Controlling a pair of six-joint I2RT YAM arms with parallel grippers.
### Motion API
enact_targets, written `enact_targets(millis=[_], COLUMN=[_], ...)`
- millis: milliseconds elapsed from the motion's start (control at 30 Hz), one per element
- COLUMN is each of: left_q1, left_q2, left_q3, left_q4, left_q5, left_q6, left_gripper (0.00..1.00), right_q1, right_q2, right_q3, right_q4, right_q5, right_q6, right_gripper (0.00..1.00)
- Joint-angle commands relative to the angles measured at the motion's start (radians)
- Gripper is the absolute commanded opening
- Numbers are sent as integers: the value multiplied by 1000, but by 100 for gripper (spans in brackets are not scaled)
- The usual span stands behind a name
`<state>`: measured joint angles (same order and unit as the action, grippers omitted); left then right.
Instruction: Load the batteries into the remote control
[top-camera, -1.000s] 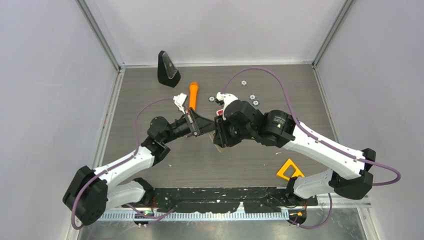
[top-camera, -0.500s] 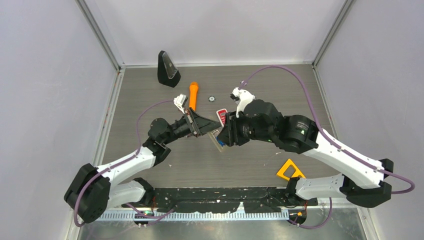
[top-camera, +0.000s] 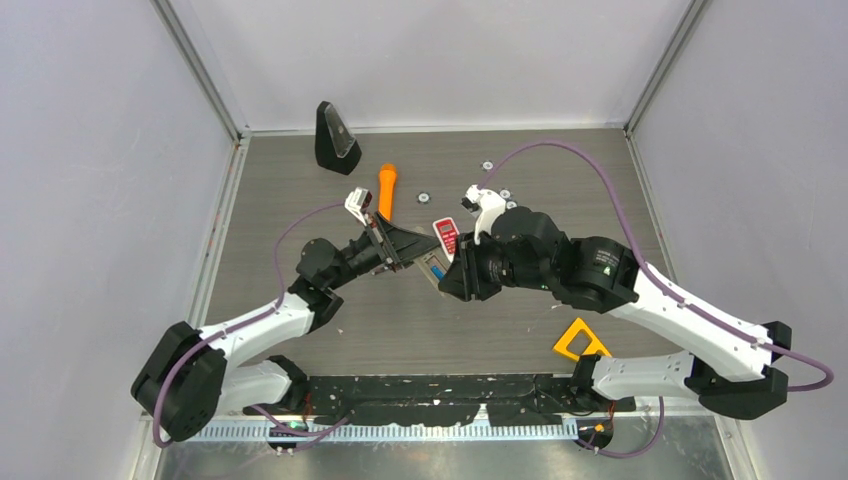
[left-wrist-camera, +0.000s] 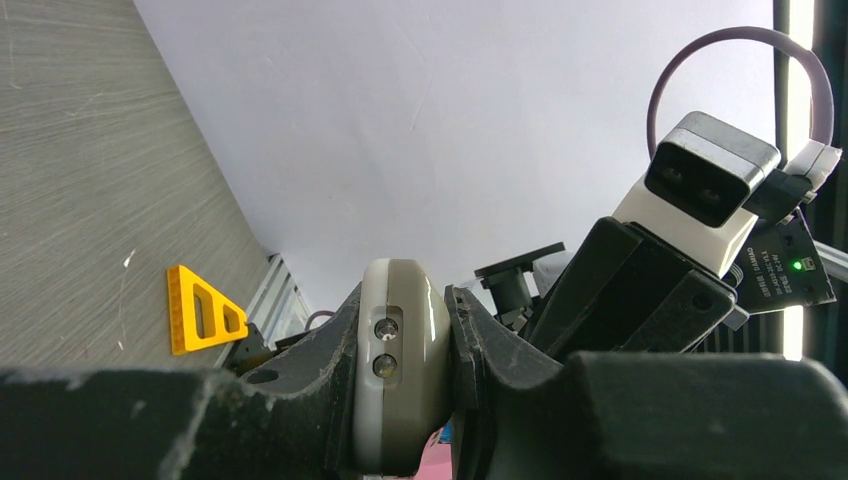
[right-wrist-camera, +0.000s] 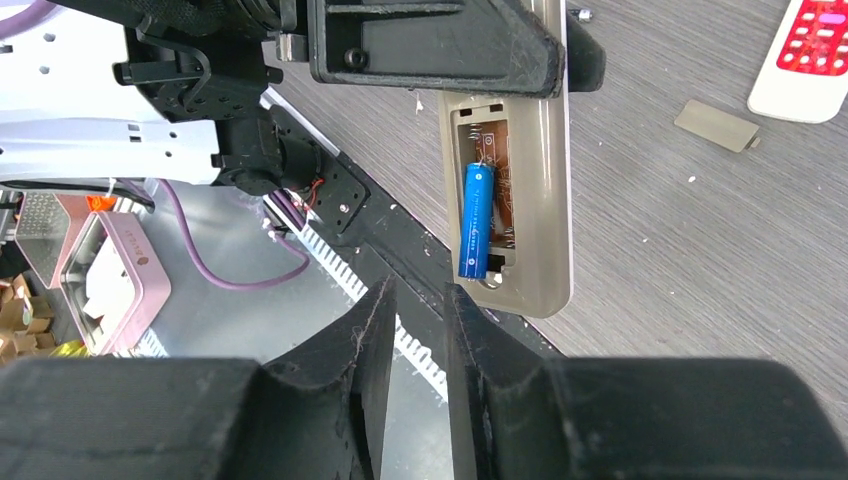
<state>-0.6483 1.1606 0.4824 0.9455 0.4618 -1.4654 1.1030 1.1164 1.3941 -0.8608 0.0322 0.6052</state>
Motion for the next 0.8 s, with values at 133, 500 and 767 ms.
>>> enact_targets(millis=[133, 500, 767], left_q1=[-5, -5, -6], left_q2=[4, 6, 9], left_q3=[-16, -19, 4], left_q4=[101, 105, 96], left_q5=[-21, -29, -36], left_q6=[-18, -19, -16], left_gripper=[0, 0, 0], right_q1=[-5, -11, -18], right_q2=[26, 10, -17], right_q3=[-3, 2, -26], right_q4=[30, 46, 54], right_q5=[7, 28, 30], right_q6=[34, 37, 53], right_gripper=[26, 34, 42])
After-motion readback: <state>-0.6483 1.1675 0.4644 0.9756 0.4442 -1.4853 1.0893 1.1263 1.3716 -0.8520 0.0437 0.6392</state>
